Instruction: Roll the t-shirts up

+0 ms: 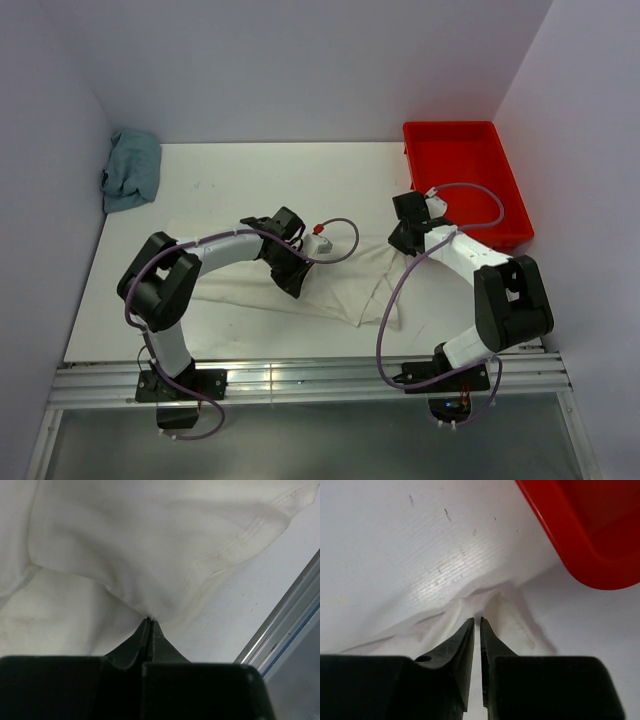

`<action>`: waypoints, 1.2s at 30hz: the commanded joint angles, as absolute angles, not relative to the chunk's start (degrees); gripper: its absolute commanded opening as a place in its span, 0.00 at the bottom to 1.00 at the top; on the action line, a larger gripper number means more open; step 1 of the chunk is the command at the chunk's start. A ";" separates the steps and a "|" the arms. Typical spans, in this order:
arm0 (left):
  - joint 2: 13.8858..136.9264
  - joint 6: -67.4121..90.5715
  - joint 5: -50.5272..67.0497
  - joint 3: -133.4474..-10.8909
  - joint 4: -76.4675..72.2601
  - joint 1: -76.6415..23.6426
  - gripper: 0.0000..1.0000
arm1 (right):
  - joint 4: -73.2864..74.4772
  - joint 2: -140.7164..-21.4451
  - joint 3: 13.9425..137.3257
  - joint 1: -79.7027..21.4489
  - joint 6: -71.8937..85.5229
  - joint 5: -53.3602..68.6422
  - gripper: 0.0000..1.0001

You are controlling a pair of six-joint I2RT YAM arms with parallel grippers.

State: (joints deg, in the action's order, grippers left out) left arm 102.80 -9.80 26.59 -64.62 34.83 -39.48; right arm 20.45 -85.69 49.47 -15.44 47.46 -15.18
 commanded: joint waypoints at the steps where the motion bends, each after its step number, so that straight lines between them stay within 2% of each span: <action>1: 101.25 -10.20 26.37 -66.00 35.07 -39.90 0.00 | 19.44 -83.07 49.67 -15.03 46.76 -13.72 0.18; 3: 101.69 -10.11 26.63 -66.18 35.07 -39.81 0.00 | 18.29 -81.74 47.13 -15.03 46.84 -12.92 0.32; 6: 102.13 -9.93 26.72 -66.71 35.16 -39.81 0.00 | 17.05 -80.86 45.01 -15.03 47.02 -12.30 0.38; 17: 101.69 -9.93 26.45 -66.45 35.42 -39.81 0.00 | 11.78 -84.20 43.77 -15.03 46.93 -10.20 0.39; 22: 101.78 -9.76 26.54 -66.62 35.51 -39.81 0.00 | 12.22 -85.87 45.35 -15.03 46.58 -10.81 0.25; 23: 101.86 -9.67 26.46 -66.62 35.51 -39.81 0.00 | 12.30 -85.96 45.70 -14.94 46.50 -10.90 0.16; 26: 101.86 -9.67 26.45 -66.80 35.68 -39.90 0.00 | 13.09 -85.96 46.84 -14.85 46.14 -11.77 0.03; 28: 101.78 -9.67 26.37 -66.88 35.77 -39.81 0.00 | 14.67 -86.39 47.98 -14.85 45.62 -12.83 0.00; 36: 101.43 -9.84 25.93 -66.97 36.04 -39.90 0.00 | 17.31 -86.48 50.89 -12.57 43.95 -13.45 0.00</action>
